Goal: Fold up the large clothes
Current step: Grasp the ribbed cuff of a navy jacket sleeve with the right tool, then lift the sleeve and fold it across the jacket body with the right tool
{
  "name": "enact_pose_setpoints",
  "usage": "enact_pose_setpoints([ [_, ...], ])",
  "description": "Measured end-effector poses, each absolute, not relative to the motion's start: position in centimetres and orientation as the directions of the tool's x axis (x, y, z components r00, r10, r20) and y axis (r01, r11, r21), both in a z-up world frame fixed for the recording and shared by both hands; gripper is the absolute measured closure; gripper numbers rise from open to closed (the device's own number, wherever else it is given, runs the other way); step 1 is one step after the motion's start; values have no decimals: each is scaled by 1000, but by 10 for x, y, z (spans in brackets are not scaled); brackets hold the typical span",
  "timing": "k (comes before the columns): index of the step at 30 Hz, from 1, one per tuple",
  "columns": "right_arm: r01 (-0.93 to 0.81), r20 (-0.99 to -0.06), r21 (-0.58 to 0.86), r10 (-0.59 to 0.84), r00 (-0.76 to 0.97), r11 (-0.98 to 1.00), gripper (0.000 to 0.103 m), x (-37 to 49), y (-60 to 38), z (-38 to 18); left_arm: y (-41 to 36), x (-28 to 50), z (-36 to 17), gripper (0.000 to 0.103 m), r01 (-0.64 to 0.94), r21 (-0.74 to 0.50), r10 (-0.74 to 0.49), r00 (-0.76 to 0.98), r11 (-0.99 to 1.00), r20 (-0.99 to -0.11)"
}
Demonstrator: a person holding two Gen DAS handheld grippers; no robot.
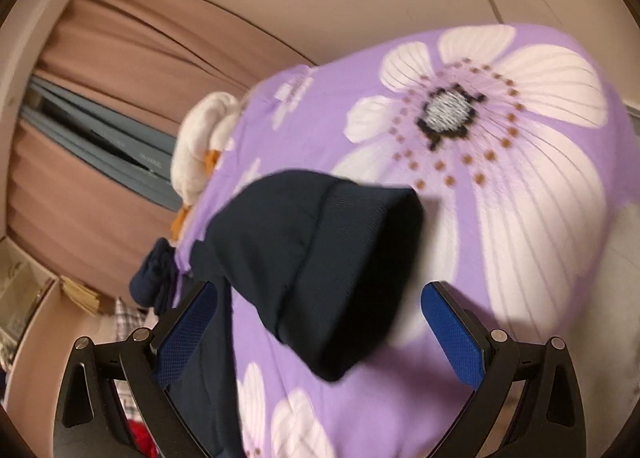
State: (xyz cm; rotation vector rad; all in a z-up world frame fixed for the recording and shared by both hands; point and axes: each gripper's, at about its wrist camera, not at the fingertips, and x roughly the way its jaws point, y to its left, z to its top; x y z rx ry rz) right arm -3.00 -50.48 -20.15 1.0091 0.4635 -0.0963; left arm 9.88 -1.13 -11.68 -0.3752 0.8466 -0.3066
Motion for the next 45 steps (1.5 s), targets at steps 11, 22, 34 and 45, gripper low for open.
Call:
enact_pose_setpoints([
  [11,330,-475,757,129,870,564,81,0,-512,-202,-14,110,-126,0,92,-459,-417,604,883,-680],
  [22,318,-480,576,-3,877,753,91,54,-481,-70,31,122,-131,0,3,-458,-358,629,889,-690],
  [34,101,-478,102,-41,877,990,91,235,-237,66,114,158,-134,0,-57,-484,-317,688,873,-653],
  [45,-370,-785,-346,-50,617,862,26,335,22,-132,160,191,-183,0,-182,-492,-275,644,851,-714],
])
